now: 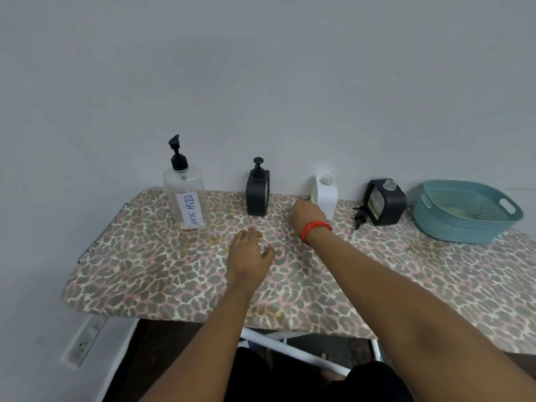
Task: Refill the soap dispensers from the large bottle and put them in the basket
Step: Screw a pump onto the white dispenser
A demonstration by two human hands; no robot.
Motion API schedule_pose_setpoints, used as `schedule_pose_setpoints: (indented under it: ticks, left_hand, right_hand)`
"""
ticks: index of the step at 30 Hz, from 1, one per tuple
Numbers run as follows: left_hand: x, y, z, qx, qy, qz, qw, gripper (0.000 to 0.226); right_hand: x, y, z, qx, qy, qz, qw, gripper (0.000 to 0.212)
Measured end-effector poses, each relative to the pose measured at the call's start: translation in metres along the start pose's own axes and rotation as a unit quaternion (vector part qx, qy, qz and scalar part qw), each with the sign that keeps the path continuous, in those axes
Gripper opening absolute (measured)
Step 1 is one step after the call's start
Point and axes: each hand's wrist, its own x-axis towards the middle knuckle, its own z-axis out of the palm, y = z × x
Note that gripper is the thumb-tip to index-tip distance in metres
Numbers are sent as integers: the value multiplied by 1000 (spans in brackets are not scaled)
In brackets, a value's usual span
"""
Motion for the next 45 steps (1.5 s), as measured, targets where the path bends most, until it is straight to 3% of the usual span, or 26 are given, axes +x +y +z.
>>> schedule_pose_setpoints:
  ticks: [4, 6, 10, 15, 19, 23, 27, 33, 41, 45]
  left_hand:
    - [2, 1, 1, 7, 12, 1, 1000, 41]
    - [2, 0, 3, 7, 15, 1, 1000, 41]
    - [0, 0, 5, 20, 4, -6, 1000, 46]
    - [3, 28, 4, -23, -6, -70, 997, 57]
    - [19, 87, 16, -111, -47, -73, 990, 77]
    - [49, 149, 34, -196, -36, -117, 973, 95]
    - [68, 175, 71, -238, -18, -179, 954, 104]
    - [71, 183, 99, -259, 75, -204, 941, 61]
    - [59, 163, 81, -263, 81, -183, 944, 53]
    - [28, 155, 48, -272, 82, -152, 947, 54]
  right_hand:
    - [-14, 14, 9, 56, 25, 8, 998, 20]
    - [-32, 31, 10, 182, 41, 24, 982, 26]
    - [-71, 78, 11, 460, 107, 73, 879, 8]
    - [-91, 128, 4, 600, 208, 143, 759, 13]
    - [-95, 158, 8, 621, 248, 170, 724, 5]
    - [-96, 177, 22, 666, 241, 178, 683, 10]
    - [-88, 181, 24, 683, 233, 168, 671, 9]
    - [-84, 187, 29, 699, 224, 156, 661, 15]
    - [-88, 184, 27, 690, 224, 162, 669, 13]
    - [-91, 180, 16, 686, 188, 181, 679, 11]
